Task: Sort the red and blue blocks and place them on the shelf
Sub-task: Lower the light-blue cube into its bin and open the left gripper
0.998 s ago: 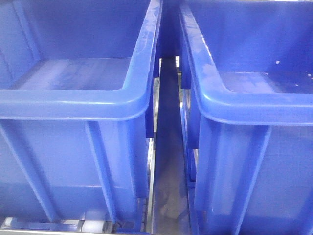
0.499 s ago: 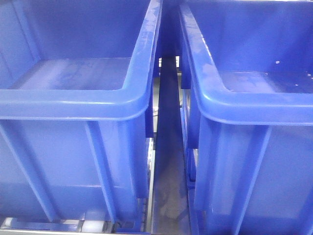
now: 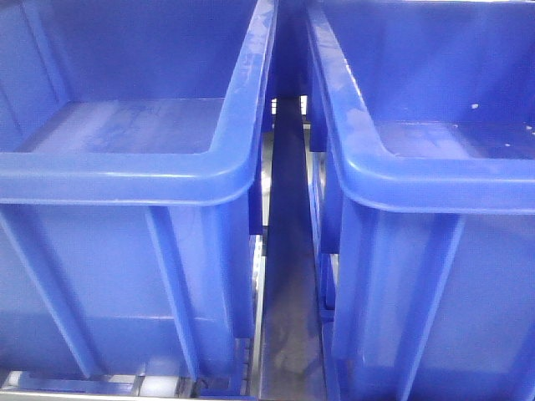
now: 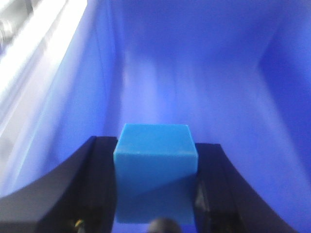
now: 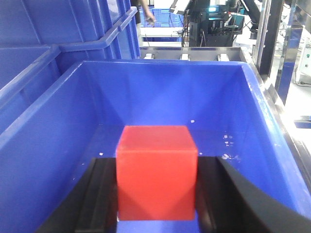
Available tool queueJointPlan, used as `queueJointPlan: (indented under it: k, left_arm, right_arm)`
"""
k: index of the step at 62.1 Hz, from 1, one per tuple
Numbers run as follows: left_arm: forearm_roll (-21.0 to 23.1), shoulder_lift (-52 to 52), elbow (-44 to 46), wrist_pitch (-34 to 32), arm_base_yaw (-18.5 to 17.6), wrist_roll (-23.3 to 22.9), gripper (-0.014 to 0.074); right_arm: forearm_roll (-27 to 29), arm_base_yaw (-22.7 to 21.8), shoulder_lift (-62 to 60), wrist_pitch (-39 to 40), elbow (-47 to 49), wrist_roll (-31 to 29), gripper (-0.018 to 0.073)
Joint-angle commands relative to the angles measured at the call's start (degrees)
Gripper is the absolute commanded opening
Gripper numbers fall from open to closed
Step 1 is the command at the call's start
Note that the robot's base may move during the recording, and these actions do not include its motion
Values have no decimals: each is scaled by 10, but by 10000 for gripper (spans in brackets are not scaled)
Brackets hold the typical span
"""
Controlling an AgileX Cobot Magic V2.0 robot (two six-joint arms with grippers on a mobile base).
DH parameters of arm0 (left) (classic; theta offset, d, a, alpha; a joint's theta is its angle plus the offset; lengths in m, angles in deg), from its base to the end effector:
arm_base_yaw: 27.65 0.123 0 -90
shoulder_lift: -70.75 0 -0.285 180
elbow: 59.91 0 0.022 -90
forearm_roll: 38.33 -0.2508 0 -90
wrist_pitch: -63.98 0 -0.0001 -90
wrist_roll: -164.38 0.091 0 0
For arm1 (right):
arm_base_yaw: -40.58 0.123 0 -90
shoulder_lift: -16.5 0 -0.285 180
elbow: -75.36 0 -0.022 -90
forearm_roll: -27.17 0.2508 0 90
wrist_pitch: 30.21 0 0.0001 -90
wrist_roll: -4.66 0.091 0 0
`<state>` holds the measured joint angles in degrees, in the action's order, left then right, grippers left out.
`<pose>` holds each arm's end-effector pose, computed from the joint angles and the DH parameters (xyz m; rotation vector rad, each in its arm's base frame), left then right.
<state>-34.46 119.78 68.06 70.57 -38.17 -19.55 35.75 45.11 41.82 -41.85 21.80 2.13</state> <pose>0.1475 -0.0281 0.2840 0.0505 1.8841 -0.2264 0.0747 0.0087 0.3141 -0.0051 1.5801 0.1660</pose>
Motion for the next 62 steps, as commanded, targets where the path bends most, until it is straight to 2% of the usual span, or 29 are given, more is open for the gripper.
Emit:
queueJointPlan:
  k: [1, 17, 29, 34, 42, 48, 62]
  left_arm:
    - [4, 35, 28, -57, -18, 0, 189]
    - [4, 128, 56, -49, -67, 0, 189]
    - [4, 146, 56, -50, -72, 0, 195]
    - [4, 146, 56, -50, -72, 0, 239]
    - [4, 147, 56, -49, -72, 0, 434]
    - [4, 147, 56, -49, -72, 0, 549]
    - [4, 147, 57, -41, -72, 0, 566]
  right_arm:
    - [0, -3, 5, 50, 15, -5, 363]
    - [0, -3, 5, 50, 15, -5, 363]
    - [0, -3, 5, 50, 15, -5, 363]
    - [0, -3, 5, 49, 15, -5, 363]
    - [0, -3, 5, 48, 15, -5, 363]
    - [0, -3, 5, 48, 15, -5, 363]
    - [0, -3, 5, 48, 15, -4, 363]
